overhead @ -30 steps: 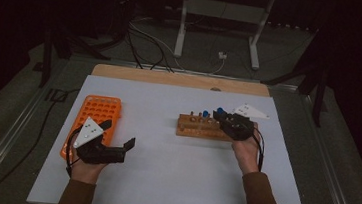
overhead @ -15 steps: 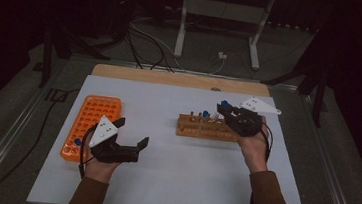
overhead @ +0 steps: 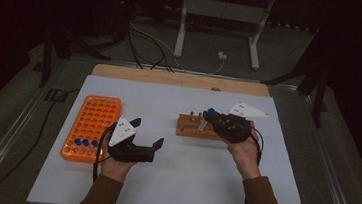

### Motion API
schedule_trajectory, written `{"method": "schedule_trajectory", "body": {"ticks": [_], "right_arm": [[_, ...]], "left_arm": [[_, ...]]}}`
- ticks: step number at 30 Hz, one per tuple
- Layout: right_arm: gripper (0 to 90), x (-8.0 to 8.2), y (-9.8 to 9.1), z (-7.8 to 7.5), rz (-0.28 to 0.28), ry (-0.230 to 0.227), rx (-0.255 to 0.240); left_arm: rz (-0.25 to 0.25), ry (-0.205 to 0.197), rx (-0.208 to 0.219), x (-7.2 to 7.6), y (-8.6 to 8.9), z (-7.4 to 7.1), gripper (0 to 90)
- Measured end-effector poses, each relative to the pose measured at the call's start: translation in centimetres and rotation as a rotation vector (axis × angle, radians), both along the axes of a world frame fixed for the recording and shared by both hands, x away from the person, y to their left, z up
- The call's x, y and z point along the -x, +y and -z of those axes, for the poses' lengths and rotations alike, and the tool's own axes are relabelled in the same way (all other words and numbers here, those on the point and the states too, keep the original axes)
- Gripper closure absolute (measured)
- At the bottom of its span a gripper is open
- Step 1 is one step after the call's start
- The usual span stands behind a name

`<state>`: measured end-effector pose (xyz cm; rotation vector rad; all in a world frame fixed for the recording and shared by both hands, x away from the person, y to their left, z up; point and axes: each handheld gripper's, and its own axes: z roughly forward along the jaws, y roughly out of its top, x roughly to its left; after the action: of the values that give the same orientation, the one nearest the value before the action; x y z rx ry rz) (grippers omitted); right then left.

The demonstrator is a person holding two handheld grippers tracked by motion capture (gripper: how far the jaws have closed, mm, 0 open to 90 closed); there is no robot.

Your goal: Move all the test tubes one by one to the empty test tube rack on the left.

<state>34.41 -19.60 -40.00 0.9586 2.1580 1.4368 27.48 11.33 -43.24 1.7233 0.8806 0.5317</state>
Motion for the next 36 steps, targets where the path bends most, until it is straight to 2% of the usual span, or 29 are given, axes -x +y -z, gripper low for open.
{"method": "schedule_trajectory", "body": {"ticks": [11,16,20,28,31,36], "right_arm": [[76.8,0.9,2.8,0.1,-0.089,0.023,-0.012],[76.8,1.1,3.7,0.2,-0.110,0.042,-0.016],[76.8,1.2,4.4,0.3,-0.131,0.051,-0.025],[76.8,1.5,5.4,0.5,-0.165,0.066,-0.031],[76.7,1.6,5.6,0.6,-0.178,0.069,-0.033],[76.7,1.7,5.9,0.7,-0.192,0.070,-0.030]], "left_arm": [[0.043,0.023,-0.028,-1.4,-2.2,0.6,11.5],[0.067,0.017,-0.044,-1.8,-3.1,0.8,18.7],[0.088,0.012,-0.056,-1.8,-3.6,1.0,27.0],[0.143,0.002,-0.042,-2.0,-4.1,1.1,53.0],[0.160,-0.004,-0.050,-2.1,-4.3,1.1,61.6],[0.173,-0.002,-0.060,-2.2,-4.5,1.2,71.4]]}}
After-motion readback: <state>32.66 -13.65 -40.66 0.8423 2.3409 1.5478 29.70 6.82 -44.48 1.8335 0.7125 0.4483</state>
